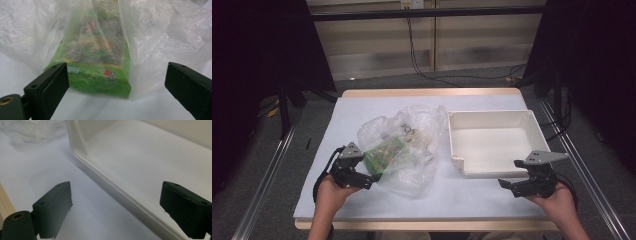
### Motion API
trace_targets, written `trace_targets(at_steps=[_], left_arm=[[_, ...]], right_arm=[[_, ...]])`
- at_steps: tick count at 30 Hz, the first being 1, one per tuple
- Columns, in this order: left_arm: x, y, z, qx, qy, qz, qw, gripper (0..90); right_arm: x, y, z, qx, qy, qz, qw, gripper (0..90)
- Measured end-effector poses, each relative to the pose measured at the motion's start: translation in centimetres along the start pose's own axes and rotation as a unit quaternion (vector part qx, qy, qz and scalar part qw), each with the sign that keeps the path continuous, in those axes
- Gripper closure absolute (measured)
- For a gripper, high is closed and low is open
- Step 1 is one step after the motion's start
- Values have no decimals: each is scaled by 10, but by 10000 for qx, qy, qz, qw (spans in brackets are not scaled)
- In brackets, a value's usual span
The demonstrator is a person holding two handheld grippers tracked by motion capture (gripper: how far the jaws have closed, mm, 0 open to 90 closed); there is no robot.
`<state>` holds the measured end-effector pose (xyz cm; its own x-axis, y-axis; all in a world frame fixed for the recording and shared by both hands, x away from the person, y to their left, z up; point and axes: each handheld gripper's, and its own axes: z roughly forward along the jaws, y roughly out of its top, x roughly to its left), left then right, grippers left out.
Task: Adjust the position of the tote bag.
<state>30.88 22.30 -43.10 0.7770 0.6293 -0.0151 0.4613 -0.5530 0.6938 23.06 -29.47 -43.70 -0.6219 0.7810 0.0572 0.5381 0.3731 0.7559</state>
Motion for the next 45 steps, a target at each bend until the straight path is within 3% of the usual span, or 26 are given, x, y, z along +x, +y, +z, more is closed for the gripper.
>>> trace_targets(at_steps=[3,11,13,14,16,21,25,28,33,37,41,45], left_arm=[[-4,3,2,-48,-174,28,9998,61],[-21,9,8,68,-379,141,9992,123],[-25,10,8,74,-448,251,9987,147],[-26,10,9,20,-591,244,9980,160],[-28,10,10,6,-625,317,9975,186],[-31,9,13,-112,-703,318,9970,324],[-35,11,16,-96,-759,441,9961,421],[-41,16,17,-108,-914,451,9947,422],[-47,23,20,-131,-973,503,9939,449],[-50,26,31,19,-1059,538,9929,441],[-53,33,35,-19,-1114,480,9926,432],[-55,34,45,141,-1166,411,9922,409]], right_arm=[[1,1,1,24,31,-43,10000,104],[-1,4,4,-50,62,5,10000,105],[-1,5,5,-54,83,-1,10000,105],[-1,5,5,-51,86,-1,10000,105],[-1,6,6,-50,90,-12,9999,105],[1,8,8,-51,119,-73,9999,105],[2,8,10,-35,117,-81,9999,104],[3,8,10,-15,127,-103,9999,103],[4,8,10,-7,122,-88,9999,103],[4,6,11,20,116,-119,9999,103],[5,5,9,23,118,-94,9999,103],[6,3,7,22,82,-90,9999,103]])
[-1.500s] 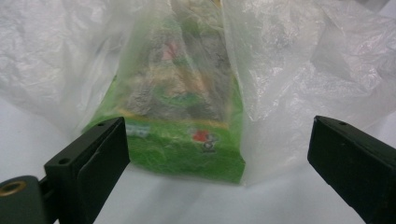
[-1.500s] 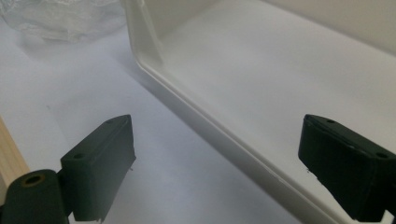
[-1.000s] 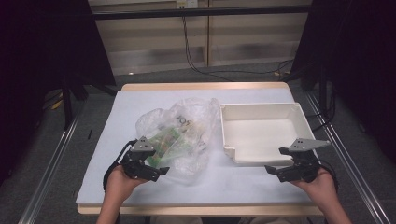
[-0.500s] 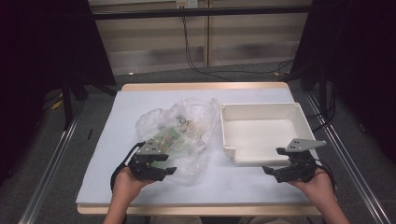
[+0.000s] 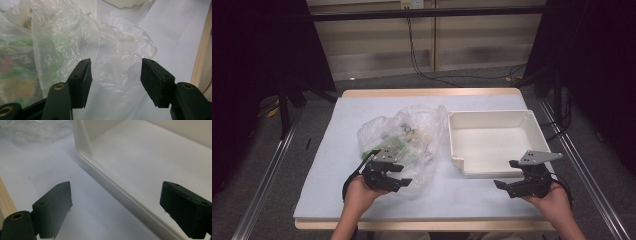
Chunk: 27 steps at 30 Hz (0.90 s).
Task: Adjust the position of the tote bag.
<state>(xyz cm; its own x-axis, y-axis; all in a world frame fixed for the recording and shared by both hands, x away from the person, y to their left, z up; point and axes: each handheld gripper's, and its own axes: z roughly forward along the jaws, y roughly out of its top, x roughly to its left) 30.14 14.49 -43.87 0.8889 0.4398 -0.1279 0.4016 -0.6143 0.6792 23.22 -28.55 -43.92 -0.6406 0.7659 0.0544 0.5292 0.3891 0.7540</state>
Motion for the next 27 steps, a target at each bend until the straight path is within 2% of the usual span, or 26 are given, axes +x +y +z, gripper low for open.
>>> trace_targets(at_steps=[4,5,9,11,13,14,15,16,17,19,21,22,23,24,25,27], left_arm=[[0,4,11,130,-75,-151,9998,382],[-1,5,13,113,-81,-133,9998,378],[-4,4,26,328,-15,0,9995,374],[-4,-1,32,363,-67,-80,9993,393],[-6,-4,37,543,-42,-25,9985,448],[-8,-6,38,411,-4,-27,9991,459],[-6,-5,35,624,-19,206,9978,490],[-10,-7,37,404,20,-53,9992,511],[-6,-7,33,666,0,332,9972,558],[-7,-9,32,635,27,301,9975,645],[-7,-9,30,684,45,340,9971,777],[-8,-11,30,611,64,225,9979,777],[-8,-13,29,560,14,73,9984,860],[-9,-14,29,533,-7,16,9986,890],[-12,-15,30,415,3,-220,9989,900],[-11,-15,28,490,0,-176,9986,900]], right_arm=[[1,-3,-2,23,-40,21,10000,103],[1,-4,-3,14,-58,15,10000,103],[2,-6,-4,32,-49,31,10000,102],[2,-6,-5,39,-54,44,10000,102],[2,-6,-5,0,-49,20,10000,101],[2,-5,-5,-5,-39,36,10000,101],[2,-5,-5,-19,-42,35,10000,101],[2,-4,-5,-14,-53,26,10000,101],[2,-3,-4,-27,-43,3,10000,100],[2,-2,-2,-21,0,-7,10000,101],[3,-1,1,4,16,-27,10000,101],[3,-1,1,4,16,-27,10000,101],[3,1,3,19,64,-62,10000,101],[3,1,4,30,73,-60,10000,101],[3,2,5,18,95,-86,9999,100],[4,4,6,13,106,-93,9999,100]])
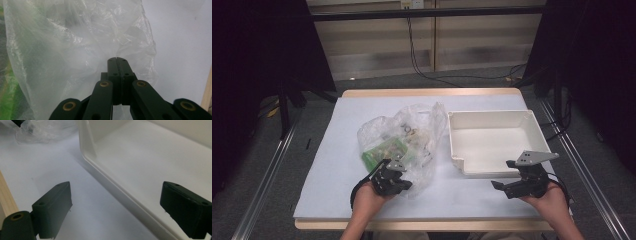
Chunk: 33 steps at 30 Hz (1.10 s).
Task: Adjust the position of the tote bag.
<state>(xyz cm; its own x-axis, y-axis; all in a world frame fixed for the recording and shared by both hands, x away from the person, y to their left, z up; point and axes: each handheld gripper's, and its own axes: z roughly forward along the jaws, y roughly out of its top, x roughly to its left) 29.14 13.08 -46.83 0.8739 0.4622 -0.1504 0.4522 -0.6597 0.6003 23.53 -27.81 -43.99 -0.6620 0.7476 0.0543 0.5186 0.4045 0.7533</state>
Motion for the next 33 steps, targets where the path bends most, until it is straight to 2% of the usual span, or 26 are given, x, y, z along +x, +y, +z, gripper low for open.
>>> trace_targets(at_steps=[2,3,5,6,7,8,10,12,15,20,22,28,29,32,33], left_arm=[[-1,-1,-1,-27,9,-39,10000,900],[3,-1,-5,200,-6,200,9996,900],[0,-4,-5,50,24,-57,10000,900],[3,-5,-8,169,-3,43,9998,900],[2,-6,-8,80,47,-92,9999,900],[5,-7,-11,164,48,27,9999,900],[6,-8,-16,22,-107,-52,9999,900],[5,-8,-17,-21,-79,-82,9999,900],[10,-12,-25,9,90,-95,9999,900],[23,-24,-34,76,288,-248,9992,900],[29,-28,-40,13,364,-331,9988,900],[51,-42,-59,-184,646,-680,9954,900],[56,-44,-62,-225,638,-725,9951,900],[63,-49,-65,-242,691,-821,9939,900],[69,-52,-66,-217,760,-897,9928,900]], right_arm=[[1,2,2,-2,23,-25,10000,100],[1,2,2,-3,20,-41,10000,100],[1,3,4,2,43,-51,10000,100],[1,4,5,5,42,-62,10000,100],[1,4,6,5,62,-63,10000,100],[1,5,6,0,50,-79,10000,99],[1,6,8,-3,85,-76,9999,99],[1,6,8,0,92,-85,9999,99],[1,7,10,11,101,-90,9999,99],[2,7,11,12,129,-125,9998,99],[2,7,11,7,126,-124,9998,98],[3,6,12,48,120,-109,9999,98],[3,6,12,50,122,-98,9999,98],[3,6,12,39,127,-108,9999,98],[3,6,13,64,131,-132,9998,98]])
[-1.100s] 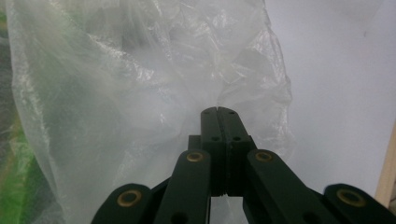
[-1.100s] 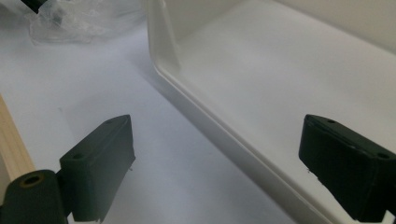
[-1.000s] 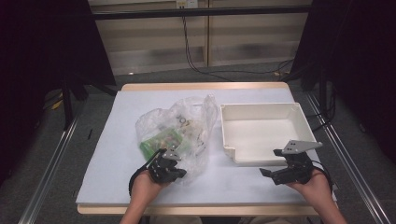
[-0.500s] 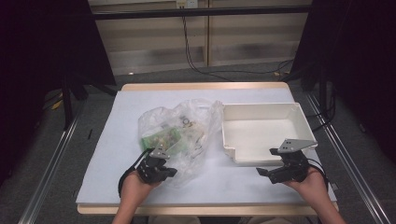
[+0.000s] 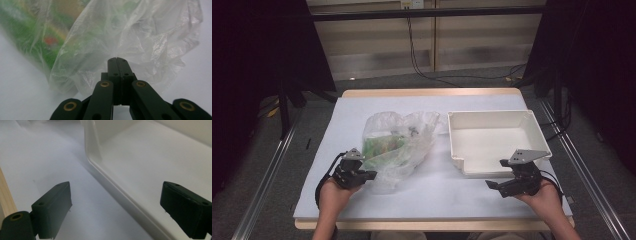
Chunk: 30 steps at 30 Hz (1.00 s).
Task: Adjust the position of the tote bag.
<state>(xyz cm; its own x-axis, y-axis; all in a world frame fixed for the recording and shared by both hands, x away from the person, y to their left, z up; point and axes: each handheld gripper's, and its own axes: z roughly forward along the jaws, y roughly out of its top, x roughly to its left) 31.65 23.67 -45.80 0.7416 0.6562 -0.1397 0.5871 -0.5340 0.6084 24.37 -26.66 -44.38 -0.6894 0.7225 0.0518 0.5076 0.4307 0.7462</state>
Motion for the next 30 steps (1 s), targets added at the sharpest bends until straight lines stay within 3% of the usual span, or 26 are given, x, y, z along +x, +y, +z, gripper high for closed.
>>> trace_targets(at_steps=[3,5,8,14,17,20,21,22,24,27,28,30], left_arm=[[4,-3,-1,-84,-38,-109,9999,900],[3,-3,-2,-58,-63,-99,9999,900],[-3,-1,-6,-205,-168,-61,9996,900],[-19,12,-10,-446,-221,-25,9988,739],[-27,18,-9,-491,-335,48,9982,679],[-43,30,-3,-604,-501,70,9969,584],[-43,30,-3,-604,-501,70,9969,563],[-54,35,4,-578,-491,158,9970,554],[-63,37,14,-436,-390,296,9978,521],[-67,37,25,-337,-386,295,9983,468],[-65,35,35,-153,-381,282,9988,465],[-65,31,40,-58,-318,279,9991,460]], right_arm=[[0,0,1,-2,12,5,10000,98],[0,0,1,-2,9,-4,10000,98],[1,0,1,-2,29,2,10000,98],[1,0,1,-25,28,-9,10000,98],[1,0,0,-21,27,3,10000,98],[2,1,0,-25,52,-35,10000,98],[2,1,0,-22,57,-39,10000,98],[2,1,0,-30,45,-46,10000,98],[2,1,0,-32,26,-39,10000,98],[3,0,1,-18,55,-25,10000,98],[3,0,1,-21,69,-33,10000,98],[3,1,1,-31,81,-47,10000,98]])
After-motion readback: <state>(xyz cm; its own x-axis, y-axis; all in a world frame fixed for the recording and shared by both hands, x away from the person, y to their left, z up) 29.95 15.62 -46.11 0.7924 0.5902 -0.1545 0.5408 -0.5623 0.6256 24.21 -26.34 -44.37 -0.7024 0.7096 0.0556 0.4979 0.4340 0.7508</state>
